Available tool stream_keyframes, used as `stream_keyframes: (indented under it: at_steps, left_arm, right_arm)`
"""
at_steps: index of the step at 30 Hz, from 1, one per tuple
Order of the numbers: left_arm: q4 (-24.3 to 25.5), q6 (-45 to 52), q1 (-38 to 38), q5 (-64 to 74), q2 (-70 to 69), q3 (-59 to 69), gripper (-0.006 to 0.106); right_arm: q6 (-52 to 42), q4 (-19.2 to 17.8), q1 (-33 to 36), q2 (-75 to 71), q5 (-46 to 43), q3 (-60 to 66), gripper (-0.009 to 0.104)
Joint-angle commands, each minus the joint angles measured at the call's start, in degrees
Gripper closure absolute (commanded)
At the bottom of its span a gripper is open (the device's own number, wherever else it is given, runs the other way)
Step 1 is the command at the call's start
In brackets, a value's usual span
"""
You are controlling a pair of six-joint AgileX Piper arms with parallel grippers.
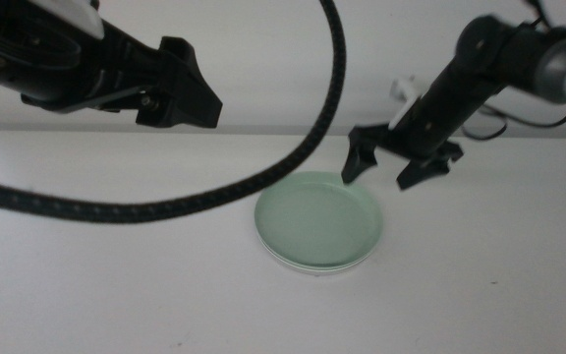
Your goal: Stack the three bowls on top of each other.
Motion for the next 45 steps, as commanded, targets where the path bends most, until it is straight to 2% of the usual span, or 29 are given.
stream_keyframes:
  at_steps: [1, 7, 13, 17, 21, 24, 28, 31, 33, 38, 41, 45]
  left_arm:
    - [-0.09, -0.19, -0.43, -0.60, -0.08, 0.03, 0.007]
    - [-0.09, -0.19, -0.43, -2.15, -0.08, 0.03, 0.007]
    - [0.27, -0.19, -0.43, -3.20, -0.08, 0.03, 0.007]
    - [0.27, -0.19, -0.43, -3.20, -0.08, 0.03, 0.007]
    - [0.32, -0.19, -0.43, -3.20, -0.08, 0.03, 0.007]
    - [0.32, -0.19, -0.43, -3.20, -0.08, 0.03, 0.007]
    - [5.02, -0.19, -0.43, -5.06, -0.34, 1.58, 0.007]
    - [10.95, -0.19, -0.43, -13.00, -2.13, 4.36, 0.007]
    - [15.16, -0.19, -0.43, -21.52, -4.03, 7.48, 0.007]
    - [21.58, -0.19, 1.48, -43.70, -12.18, 18.41, 0.007]
    - [23.27, -0.19, 3.51, -49.50, -18.24, 25.13, 0.007]
    - [23.25, -0.19, 6.56, -50.37, -27.04, 34.08, 0.007]
  right_arm:
    - [-1.20, 0.68, -1.43, -4.41, -0.29, -0.84, 0.002]
    - [-4.82, -1.63, -6.57, -17.04, 5.53, -0.73, 0.002]
    - [-3.72, -2.48, -9.48, -30.29, 8.67, 2.77, 0.002]
    - [-1.11, -7.05, -9.48, -43.46, 8.47, 11.08, 0.002]
    - [4.35, -12.22, -9.48, -58.99, 2.91, 22.57, 0.002]
    - [5.10, -12.10, -9.48, -69.77, -7.91, 32.27, 0.002]
    - [2.81, -13.94, -9.48, -80.00, -21.96, 43.71, 0.002]
    - [2.00, -18.30, -9.48, -84.30, -27.76, 49.09, 0.002]
    - [1.72, -20.04, -9.48, -85.03, -29.07, 50.17, 0.002]
    - [0.72, -19.62, -9.48, -84.99, -28.41, 50.17, 0.002]
    - [0.72, -19.62, -9.48, -84.99, -28.54, 50.17, 0.002]
    - [0.72, -19.50, -9.48, -84.99, -28.54, 50.17, 0.002]
